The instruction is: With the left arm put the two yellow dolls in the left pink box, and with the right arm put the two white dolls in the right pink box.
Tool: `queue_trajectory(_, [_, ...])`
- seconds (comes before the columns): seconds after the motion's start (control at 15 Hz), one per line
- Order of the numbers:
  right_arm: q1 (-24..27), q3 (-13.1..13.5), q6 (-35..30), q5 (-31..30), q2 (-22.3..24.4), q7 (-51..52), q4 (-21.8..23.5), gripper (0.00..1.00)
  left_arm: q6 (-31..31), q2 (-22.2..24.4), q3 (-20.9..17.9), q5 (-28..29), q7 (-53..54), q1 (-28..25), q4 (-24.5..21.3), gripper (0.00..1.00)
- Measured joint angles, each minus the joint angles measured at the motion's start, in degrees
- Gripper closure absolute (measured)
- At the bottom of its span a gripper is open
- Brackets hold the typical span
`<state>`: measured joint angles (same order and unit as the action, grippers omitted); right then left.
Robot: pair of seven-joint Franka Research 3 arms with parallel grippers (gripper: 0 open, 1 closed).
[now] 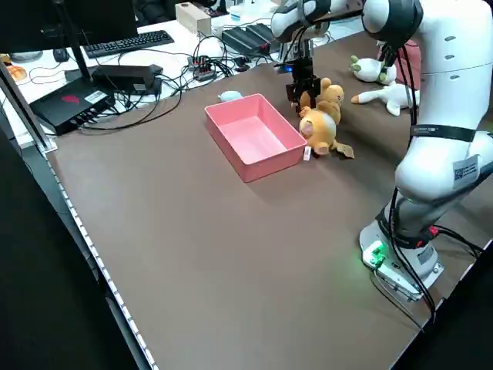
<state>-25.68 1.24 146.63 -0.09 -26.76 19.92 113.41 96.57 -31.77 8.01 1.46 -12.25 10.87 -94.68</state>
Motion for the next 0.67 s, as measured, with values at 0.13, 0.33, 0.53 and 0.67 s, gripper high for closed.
queue_trajectory(0.13, [1.00, 0.11, 0.58, 0.00, -0.68, 1.21, -0.07, 0.00, 0.80, -0.36, 0.00, 0.00, -0.01, 0.00, 0.00, 0.25])
queue_trajectory(0.33, [1.78, 0.11, 1.38, 0.01, -1.56, 1.98, -0.16, 0.00, 1.79, -0.88, 0.01, 0.00, -0.06, 0.04, 0.01, 0.27])
queue_trajectory(0.53, [1.58, -0.14, 3.02, 0.02, -2.44, 2.02, -0.21, 0.01, 2.03, -1.34, 0.06, 0.00, -0.09, 0.22, 0.01, 0.38])
queue_trajectory(0.67, [1.52, -0.15, 3.27, 0.03, -2.47, 2.03, -0.22, 0.20, 2.03, -1.41, 0.05, -0.01, -0.13, 0.18, -0.04, 0.41])
